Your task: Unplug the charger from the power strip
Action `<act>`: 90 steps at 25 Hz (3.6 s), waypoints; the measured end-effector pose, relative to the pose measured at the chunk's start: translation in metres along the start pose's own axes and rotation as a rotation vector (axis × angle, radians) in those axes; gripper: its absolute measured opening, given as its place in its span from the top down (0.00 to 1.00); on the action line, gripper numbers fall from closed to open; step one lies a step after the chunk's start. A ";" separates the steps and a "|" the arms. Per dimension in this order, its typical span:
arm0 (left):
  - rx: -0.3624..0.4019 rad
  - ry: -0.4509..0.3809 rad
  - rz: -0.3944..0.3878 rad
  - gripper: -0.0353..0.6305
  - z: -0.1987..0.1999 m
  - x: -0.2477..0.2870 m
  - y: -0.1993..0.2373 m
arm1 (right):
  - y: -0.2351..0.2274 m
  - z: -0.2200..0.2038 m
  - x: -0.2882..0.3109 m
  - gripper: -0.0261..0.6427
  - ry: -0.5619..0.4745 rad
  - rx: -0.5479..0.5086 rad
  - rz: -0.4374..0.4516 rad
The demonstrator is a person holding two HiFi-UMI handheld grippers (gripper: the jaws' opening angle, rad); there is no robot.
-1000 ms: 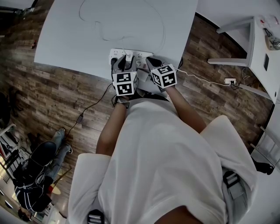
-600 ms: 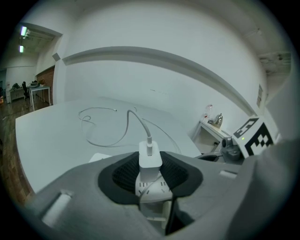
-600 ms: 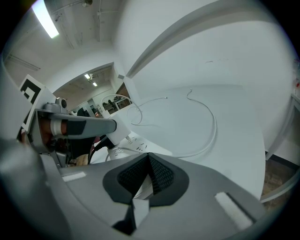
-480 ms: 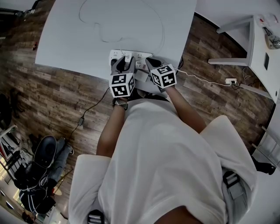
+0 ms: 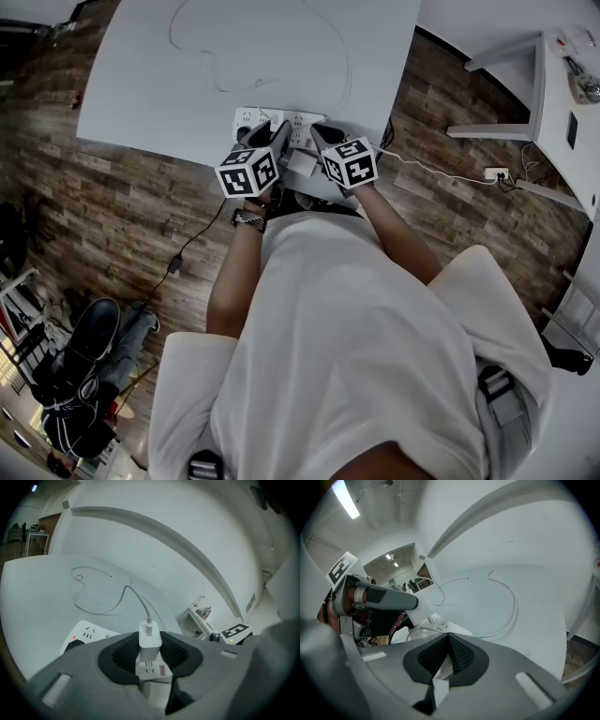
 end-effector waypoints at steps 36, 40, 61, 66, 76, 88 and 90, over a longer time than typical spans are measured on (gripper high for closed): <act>0.290 0.119 0.311 0.68 -0.003 -0.013 0.011 | 0.008 0.016 -0.012 0.96 -0.069 0.005 -0.006; 0.329 0.108 0.305 0.68 0.005 -0.014 0.001 | 0.014 0.036 -0.030 0.96 -0.142 -0.025 0.014; 0.504 -0.180 0.284 0.94 0.109 -0.073 -0.024 | 0.070 0.139 -0.107 0.96 -0.418 -0.175 0.032; 0.523 -0.281 0.276 0.94 0.144 -0.095 -0.021 | 0.087 0.170 -0.131 0.96 -0.502 -0.213 0.025; 0.721 -0.435 0.274 0.94 0.219 -0.138 -0.040 | 0.142 0.231 -0.195 0.96 -0.674 -0.319 0.019; 0.854 -0.558 0.285 0.94 0.274 -0.178 -0.050 | 0.191 0.266 -0.229 0.96 -0.788 -0.418 0.012; 0.849 -0.570 0.281 0.94 0.277 -0.179 -0.048 | 0.191 0.266 -0.229 0.96 -0.792 -0.419 0.003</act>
Point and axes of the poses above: the fingertips, and each gripper's own axes: x forward along the fingers, y to its left, z out of its top, the point moved 5 cm from there along -x, backward along the fingers, and after that the axes turned 14 degrees about x, right-handed, at the moved point
